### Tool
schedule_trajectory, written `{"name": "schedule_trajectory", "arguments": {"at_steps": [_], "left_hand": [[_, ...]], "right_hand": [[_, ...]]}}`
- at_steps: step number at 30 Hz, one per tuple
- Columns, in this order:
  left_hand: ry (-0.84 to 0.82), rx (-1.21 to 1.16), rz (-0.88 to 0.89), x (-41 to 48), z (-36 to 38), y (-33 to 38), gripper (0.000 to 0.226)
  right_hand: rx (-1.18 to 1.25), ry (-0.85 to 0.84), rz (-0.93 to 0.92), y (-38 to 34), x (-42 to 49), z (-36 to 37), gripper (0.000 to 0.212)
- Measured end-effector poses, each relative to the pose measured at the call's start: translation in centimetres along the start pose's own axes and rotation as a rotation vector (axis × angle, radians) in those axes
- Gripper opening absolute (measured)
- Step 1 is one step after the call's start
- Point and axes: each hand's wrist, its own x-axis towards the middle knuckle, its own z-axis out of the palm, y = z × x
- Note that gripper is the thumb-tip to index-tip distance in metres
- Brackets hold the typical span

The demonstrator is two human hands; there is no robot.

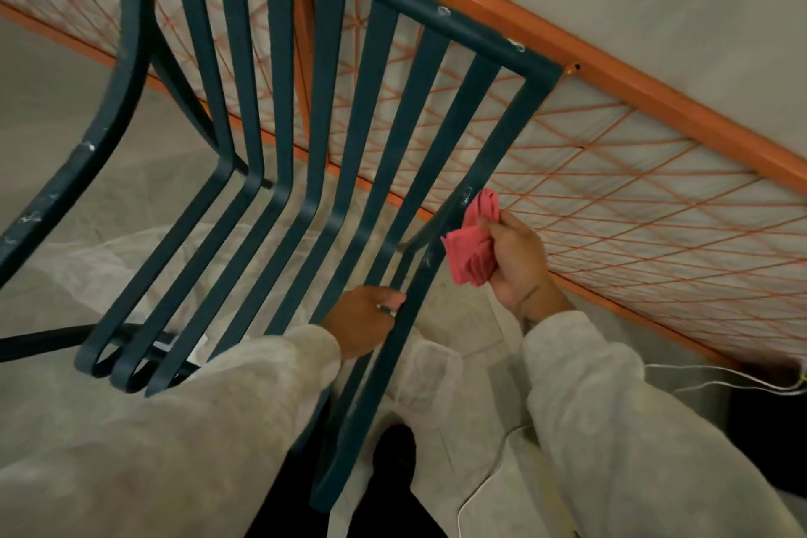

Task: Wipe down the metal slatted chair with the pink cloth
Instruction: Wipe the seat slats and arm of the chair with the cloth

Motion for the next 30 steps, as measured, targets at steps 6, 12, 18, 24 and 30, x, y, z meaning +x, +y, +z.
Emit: {"name": "schedule_trajectory", "arguments": {"at_steps": [6, 12, 18, 24, 30], "left_hand": [[-0.026, -0.001, 0.038, -0.7, -0.5, 1.9, 0.038], [-0.017, 0.021, 0.064, -1.0, -0.1, 2.1, 0.039], [-0.022, 0.044, 0.046, -0.9, -0.1, 1.2, 0.035], [-0.029, 0.027, 0.032, -1.5, 0.0, 1.1, 0.038], [0.003, -0.037, 0.029, -1.1, 0.3, 0.6, 0.037]], "right_hand": [[0.024, -0.049, 0.121, 5.9, -4.3, 0.3, 0.025], [-0.1, -0.06, 0.252, 9.3, -6.9, 0.6, 0.02], [-0.233, -0.091, -0.273, -1.8, -4.2, 0.7, 0.029], [-0.896, 0.151, -0.865, -5.9, -0.3, 0.7, 0.038], [-1.011, -0.109, -0.664, 5.0, -1.1, 0.7, 0.037]]}}
